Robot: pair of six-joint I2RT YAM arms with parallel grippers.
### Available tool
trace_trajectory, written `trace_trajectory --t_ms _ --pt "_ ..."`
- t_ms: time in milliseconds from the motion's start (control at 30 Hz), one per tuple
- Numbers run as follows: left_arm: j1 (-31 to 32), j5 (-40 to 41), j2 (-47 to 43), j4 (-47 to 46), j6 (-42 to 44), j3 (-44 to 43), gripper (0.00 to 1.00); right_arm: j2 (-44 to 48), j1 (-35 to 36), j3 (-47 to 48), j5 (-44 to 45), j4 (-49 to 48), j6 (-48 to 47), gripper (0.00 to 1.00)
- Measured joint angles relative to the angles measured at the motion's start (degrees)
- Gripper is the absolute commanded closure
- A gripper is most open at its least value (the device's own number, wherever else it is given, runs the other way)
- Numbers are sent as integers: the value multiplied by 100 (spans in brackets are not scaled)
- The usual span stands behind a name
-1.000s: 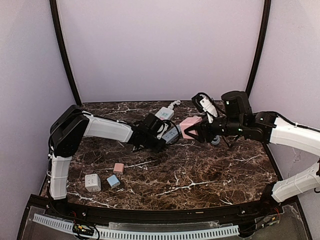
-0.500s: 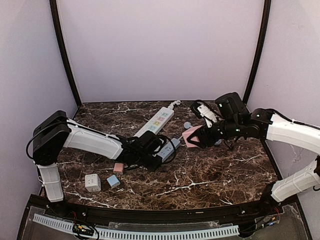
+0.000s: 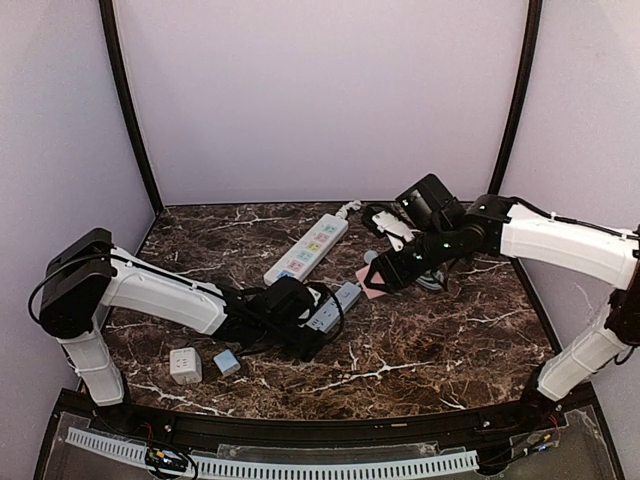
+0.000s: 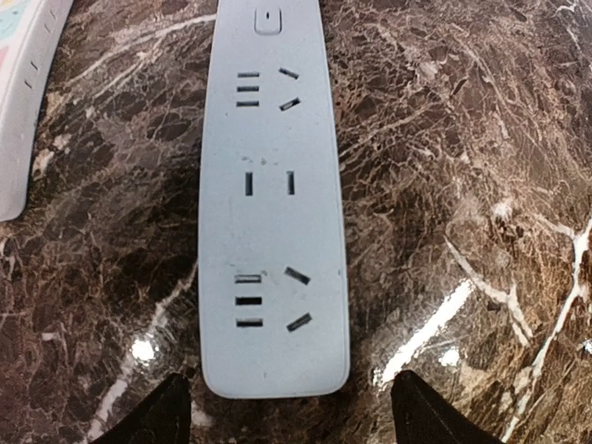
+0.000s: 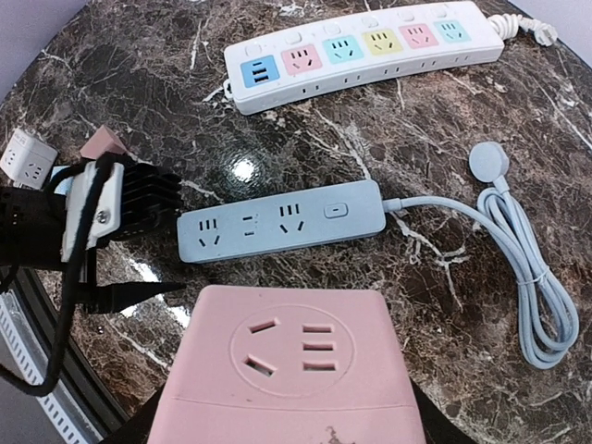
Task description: Insert the plug
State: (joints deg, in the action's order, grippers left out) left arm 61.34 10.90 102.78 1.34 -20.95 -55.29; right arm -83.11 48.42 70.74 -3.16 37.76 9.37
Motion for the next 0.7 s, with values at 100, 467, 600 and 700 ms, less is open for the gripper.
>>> trace_trajectory --t_ms 100,467,600,700 --pt "-2 98 -398 -72 52 177 14 -361 33 409 -90 271 31 100" --pt "-903 1233 -2188 -905 -96 1633 1 -2081 494 1875 -243 1239 173 100" --pt "-1132 1681 -2277 -1156 -188 2022 1 -2603 562 2398 -341 1567 221 100" --pt "-1241 1928 -2280 -1464 -223 2168 1 -3001 623 2876 -372 1827 256 100"
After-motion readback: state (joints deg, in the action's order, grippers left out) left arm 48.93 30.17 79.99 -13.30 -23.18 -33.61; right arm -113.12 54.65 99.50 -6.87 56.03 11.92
